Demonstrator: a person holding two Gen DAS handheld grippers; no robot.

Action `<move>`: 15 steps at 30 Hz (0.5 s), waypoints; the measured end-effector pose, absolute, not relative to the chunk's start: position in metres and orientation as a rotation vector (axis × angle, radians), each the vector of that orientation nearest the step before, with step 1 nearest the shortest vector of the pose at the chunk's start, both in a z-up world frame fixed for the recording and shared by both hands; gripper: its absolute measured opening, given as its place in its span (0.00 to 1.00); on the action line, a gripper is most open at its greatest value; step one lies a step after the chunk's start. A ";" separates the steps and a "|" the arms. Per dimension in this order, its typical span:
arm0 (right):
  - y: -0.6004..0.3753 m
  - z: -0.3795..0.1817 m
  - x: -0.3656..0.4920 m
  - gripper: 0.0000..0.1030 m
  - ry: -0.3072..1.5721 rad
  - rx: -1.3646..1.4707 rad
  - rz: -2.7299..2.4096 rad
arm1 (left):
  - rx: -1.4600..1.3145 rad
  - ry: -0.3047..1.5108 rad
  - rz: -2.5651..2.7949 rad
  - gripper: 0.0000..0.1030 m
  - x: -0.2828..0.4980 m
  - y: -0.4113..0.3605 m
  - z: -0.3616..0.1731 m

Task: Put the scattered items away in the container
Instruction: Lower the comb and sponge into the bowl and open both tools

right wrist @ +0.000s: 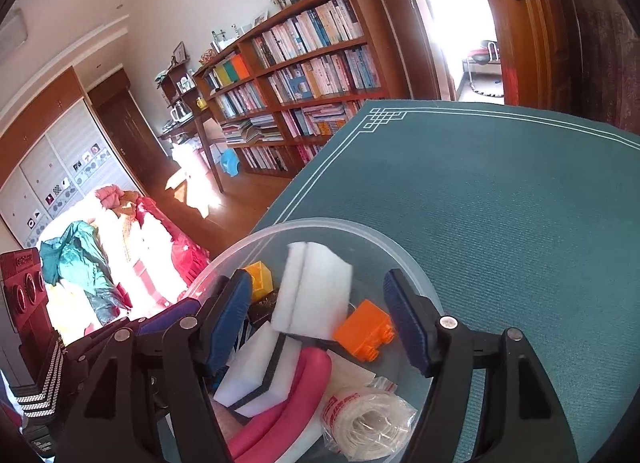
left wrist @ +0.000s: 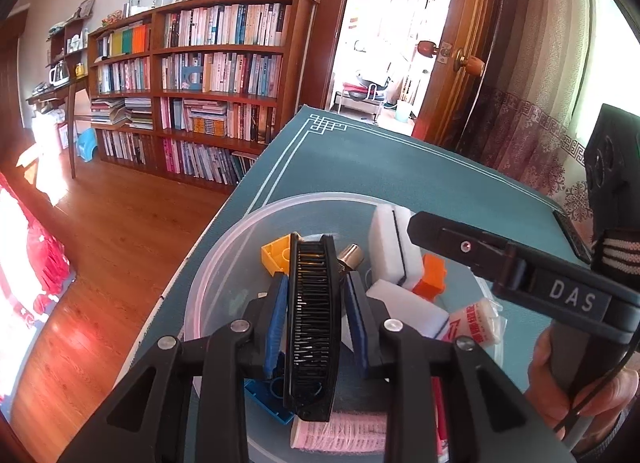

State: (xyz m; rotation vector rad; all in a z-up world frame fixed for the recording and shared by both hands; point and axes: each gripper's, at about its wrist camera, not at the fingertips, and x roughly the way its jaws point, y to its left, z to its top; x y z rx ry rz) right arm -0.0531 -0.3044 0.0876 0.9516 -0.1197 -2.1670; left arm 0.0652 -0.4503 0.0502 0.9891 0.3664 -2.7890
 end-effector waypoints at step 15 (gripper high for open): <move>-0.275 0.092 -0.037 0.70 -0.132 0.931 -2.202 | 0.931 0.299 -2.769 0.79 0.071 -0.444 0.056</move>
